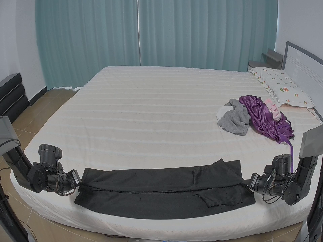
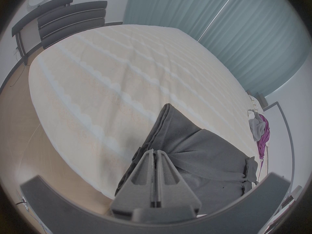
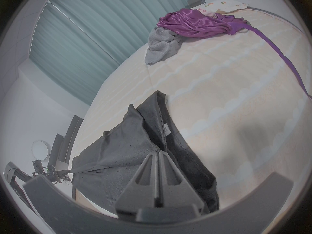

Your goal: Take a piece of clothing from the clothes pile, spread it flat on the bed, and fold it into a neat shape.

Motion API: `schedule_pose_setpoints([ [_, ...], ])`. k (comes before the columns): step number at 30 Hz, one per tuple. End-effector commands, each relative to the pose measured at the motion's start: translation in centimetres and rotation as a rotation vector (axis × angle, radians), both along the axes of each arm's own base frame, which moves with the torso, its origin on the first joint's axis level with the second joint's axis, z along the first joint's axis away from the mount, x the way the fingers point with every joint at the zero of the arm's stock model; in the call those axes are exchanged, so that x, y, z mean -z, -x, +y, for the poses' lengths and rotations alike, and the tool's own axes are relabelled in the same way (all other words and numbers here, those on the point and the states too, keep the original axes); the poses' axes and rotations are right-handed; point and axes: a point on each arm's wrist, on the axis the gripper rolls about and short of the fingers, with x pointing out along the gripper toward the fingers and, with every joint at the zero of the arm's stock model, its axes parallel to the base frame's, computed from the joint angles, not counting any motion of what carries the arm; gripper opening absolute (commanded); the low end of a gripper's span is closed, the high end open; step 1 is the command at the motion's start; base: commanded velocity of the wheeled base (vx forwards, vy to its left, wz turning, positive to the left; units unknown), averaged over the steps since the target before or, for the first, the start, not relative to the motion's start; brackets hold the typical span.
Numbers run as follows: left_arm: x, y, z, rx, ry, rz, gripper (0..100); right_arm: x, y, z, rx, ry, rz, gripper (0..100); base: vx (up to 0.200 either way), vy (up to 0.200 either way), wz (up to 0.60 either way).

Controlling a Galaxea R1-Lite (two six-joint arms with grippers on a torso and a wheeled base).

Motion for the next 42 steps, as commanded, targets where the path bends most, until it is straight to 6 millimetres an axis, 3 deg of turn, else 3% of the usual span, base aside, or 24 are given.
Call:
schedule_pose_setpoints([
  [1,0.4,0.1,-0.2,0.007,0.000,0.020,0,0.7,0.2,0.0,-0.002,0.002,0.030,0,0.000,0.000,0.00],
  [2,0.4,0.1,-0.2,0.007,0.000,0.020,0,0.7,0.2,0.0,-0.002,0.002,0.030,100,0.000,0.000,0.00],
  [3,0.4,0.1,-0.2,0.009,0.000,0.015,0,0.6,0.1,0.0,-0.001,0.001,0.026,100,0.000,0.000,0.00],
  [4,0.3,0.0,-0.2,0.009,0.000,0.010,100,0.5,0.1,0.0,-0.001,0.000,0.019,100,0.000,0.000,0.00],
  [11,-2.0,-0.3,0.3,-0.023,0.018,-0.111,100,-2.3,-0.3,-0.6,0.040,-0.049,-0.093,100,0.000,0.000,0.00],
  [17,-3.2,-2.3,1.3,-0.044,0.115,-0.177,100,-2.1,-0.8,-1.1,0.085,-0.171,-0.061,100,0.000,0.000,0.00],
  [27,2.0,-7.4,1.5,-0.042,0.126,-0.099,100,0.1,-1.2,-1.9,0.103,-0.238,0.011,100,0.000,0.000,0.00],
  [34,3.4,-8.2,1.4,-0.039,0.128,-0.106,100,0.9,-1.8,-2.4,0.124,-0.252,0.025,100,0.000,0.000,0.00],
  [42,3.2,-8.2,1.0,-0.028,0.129,-0.119,100,0.8,-1.8,-2.4,0.154,-0.307,0.042,100,0.000,0.000,0.00],
])
